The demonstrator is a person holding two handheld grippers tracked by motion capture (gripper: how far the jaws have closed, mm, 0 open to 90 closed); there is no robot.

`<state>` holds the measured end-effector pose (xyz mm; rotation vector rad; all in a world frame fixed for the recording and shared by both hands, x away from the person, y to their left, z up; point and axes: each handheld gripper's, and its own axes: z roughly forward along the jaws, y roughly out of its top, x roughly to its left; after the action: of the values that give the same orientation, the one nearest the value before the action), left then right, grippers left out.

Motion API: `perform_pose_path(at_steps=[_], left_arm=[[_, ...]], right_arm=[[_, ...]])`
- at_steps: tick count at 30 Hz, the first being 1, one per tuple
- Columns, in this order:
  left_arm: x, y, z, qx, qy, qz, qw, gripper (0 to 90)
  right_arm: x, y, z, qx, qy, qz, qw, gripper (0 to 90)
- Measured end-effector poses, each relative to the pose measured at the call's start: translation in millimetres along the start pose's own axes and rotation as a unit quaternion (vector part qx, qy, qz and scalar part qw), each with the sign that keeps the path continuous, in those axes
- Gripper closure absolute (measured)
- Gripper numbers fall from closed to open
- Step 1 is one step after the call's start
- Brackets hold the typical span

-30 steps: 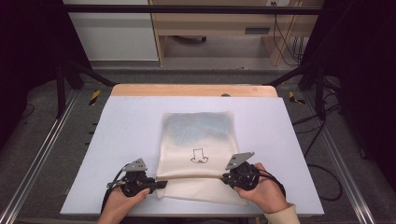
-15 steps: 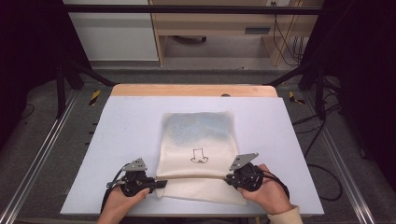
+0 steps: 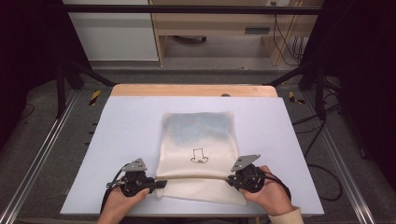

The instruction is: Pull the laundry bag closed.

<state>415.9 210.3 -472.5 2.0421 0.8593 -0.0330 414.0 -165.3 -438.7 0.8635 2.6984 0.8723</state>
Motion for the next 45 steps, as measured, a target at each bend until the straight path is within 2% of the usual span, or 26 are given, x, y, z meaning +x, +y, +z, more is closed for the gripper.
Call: perform_pose_path(at_steps=[21,45], left_arm=[[0.1,0.3,-1.1,-0.002,0.000,0.000,1.0000,81.0],[0.7,0.0,-0.7,0.000,0.000,-0.001,1.0000,81.1]], right_arm=[[-5.0,-8.0,-2.4,0.007,-0.006,0.006,0.9999,81.9],[-11.9,-22.2,-7.7,0.006,-0.008,0.028,0.9996,81.8]])
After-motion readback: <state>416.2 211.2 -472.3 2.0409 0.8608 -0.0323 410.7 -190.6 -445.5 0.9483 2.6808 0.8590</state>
